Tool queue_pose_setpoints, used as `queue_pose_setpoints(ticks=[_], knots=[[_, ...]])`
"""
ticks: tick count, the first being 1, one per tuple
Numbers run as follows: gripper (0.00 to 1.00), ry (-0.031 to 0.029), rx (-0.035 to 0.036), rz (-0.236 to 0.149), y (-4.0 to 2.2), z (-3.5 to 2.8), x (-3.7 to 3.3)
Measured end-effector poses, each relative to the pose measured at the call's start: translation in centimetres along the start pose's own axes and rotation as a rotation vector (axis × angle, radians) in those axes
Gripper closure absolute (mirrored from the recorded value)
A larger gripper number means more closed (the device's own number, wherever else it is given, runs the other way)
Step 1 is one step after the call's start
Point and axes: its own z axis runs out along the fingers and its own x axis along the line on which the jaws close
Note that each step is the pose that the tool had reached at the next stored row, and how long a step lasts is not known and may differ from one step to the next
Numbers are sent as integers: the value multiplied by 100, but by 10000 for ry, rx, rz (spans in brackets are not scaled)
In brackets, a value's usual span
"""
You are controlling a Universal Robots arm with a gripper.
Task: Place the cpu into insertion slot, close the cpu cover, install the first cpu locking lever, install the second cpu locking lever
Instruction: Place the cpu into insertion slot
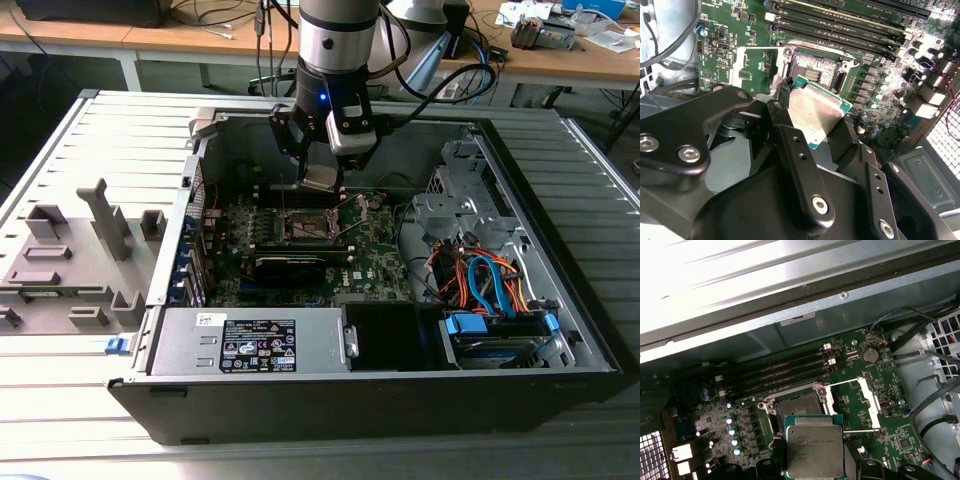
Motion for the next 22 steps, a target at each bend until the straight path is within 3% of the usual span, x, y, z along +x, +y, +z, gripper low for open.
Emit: queue_pose_setpoints(ticks=[22], knots=[[45,-23,-6,359,0,1,0]])
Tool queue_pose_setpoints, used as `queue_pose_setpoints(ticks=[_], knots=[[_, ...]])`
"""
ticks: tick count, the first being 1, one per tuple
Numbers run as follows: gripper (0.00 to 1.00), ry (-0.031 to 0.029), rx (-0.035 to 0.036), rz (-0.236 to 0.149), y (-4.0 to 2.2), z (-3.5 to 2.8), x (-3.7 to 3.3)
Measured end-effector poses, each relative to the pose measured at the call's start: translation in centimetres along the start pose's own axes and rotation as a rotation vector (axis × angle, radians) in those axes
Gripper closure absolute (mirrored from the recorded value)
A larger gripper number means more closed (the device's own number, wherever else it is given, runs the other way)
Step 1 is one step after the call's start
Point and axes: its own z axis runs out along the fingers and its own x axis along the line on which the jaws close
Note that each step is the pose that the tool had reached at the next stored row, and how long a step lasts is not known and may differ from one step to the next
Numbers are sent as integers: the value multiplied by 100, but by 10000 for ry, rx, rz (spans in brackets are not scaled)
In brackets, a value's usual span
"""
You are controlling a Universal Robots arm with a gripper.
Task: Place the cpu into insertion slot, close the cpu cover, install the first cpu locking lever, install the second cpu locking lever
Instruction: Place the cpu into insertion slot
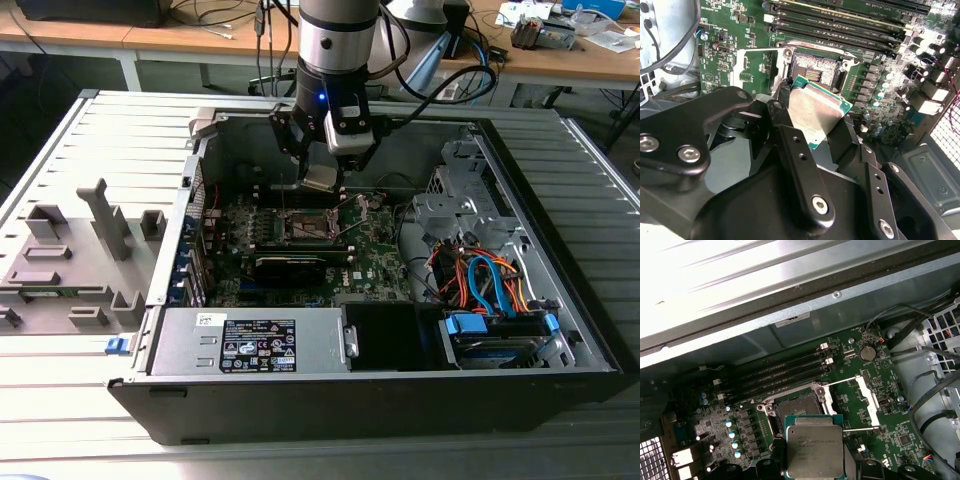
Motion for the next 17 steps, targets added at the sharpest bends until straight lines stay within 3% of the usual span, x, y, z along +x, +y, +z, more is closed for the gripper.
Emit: queue_pose_setpoints(ticks=[17], knots=[[45,-16,-5,278,0,0,0]])
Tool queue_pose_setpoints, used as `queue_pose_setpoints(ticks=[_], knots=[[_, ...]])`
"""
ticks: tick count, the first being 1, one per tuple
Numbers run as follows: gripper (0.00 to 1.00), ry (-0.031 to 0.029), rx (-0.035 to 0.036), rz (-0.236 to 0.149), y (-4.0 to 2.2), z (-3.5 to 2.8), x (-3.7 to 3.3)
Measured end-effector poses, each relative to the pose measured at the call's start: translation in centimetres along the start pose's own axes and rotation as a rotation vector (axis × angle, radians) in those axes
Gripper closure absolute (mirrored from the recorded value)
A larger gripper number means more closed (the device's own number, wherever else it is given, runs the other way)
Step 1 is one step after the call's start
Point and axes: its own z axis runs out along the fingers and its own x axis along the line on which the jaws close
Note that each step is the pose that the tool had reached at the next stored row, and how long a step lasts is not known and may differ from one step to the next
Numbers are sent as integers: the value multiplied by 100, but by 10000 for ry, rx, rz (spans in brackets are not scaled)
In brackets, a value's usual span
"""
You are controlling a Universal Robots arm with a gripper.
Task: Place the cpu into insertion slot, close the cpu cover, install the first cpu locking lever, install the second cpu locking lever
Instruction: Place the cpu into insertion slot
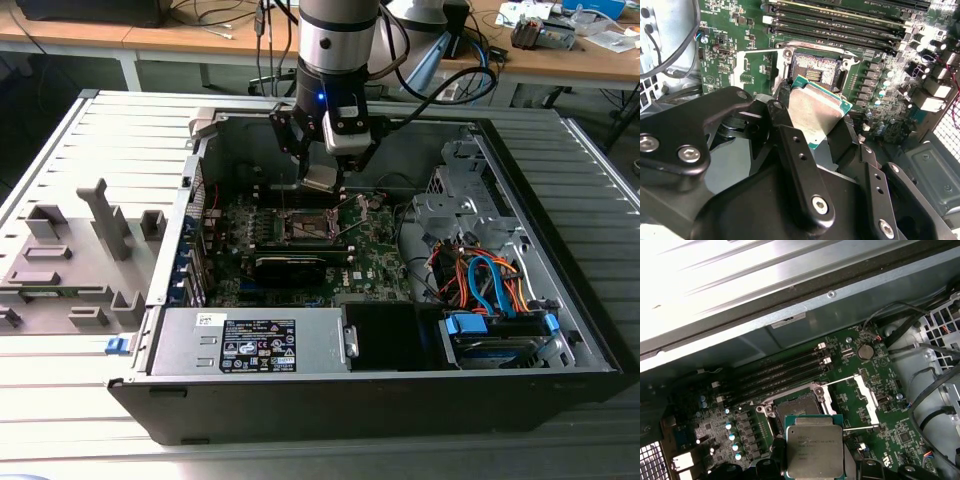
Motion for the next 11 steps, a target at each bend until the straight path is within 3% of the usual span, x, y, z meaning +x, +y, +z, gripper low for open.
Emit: queue_pose_setpoints(ticks=[11], knots=[[45,-9,-3,153,0,0,0]])
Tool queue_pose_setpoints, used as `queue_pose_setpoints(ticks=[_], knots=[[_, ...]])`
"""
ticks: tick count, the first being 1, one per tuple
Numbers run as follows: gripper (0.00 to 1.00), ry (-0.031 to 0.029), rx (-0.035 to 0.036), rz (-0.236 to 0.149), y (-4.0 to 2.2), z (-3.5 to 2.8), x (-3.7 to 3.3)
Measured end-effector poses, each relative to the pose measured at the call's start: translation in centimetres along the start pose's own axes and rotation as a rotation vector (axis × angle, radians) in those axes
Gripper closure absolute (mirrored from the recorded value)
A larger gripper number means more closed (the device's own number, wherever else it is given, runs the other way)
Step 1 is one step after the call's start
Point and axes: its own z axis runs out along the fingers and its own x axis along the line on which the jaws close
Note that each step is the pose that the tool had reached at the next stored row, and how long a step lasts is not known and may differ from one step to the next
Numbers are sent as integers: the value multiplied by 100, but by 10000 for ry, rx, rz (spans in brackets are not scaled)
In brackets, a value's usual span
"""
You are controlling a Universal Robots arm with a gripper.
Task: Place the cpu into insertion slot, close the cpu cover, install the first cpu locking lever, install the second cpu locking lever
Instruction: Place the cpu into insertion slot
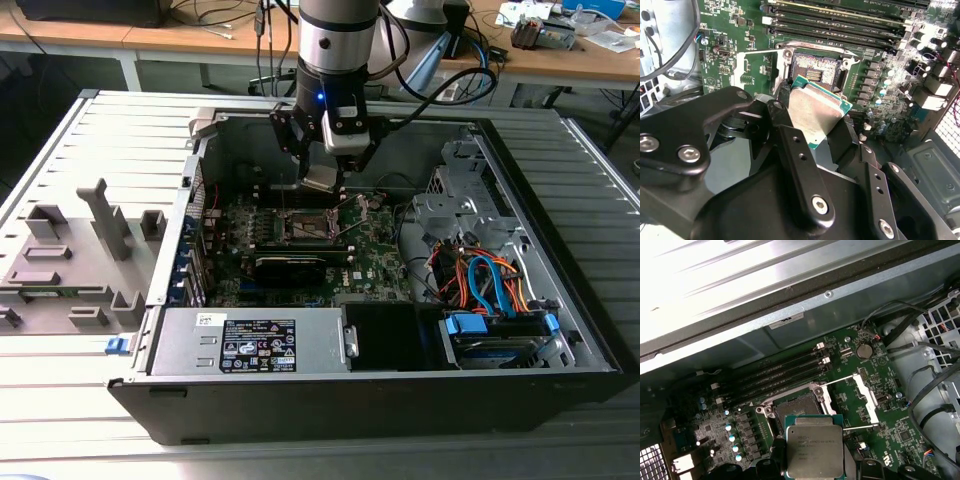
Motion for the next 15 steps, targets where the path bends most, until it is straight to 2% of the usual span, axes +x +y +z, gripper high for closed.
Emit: queue_pose_setpoints(ticks=[15], knots=[[45,-15,-4,242,0,0,0]])
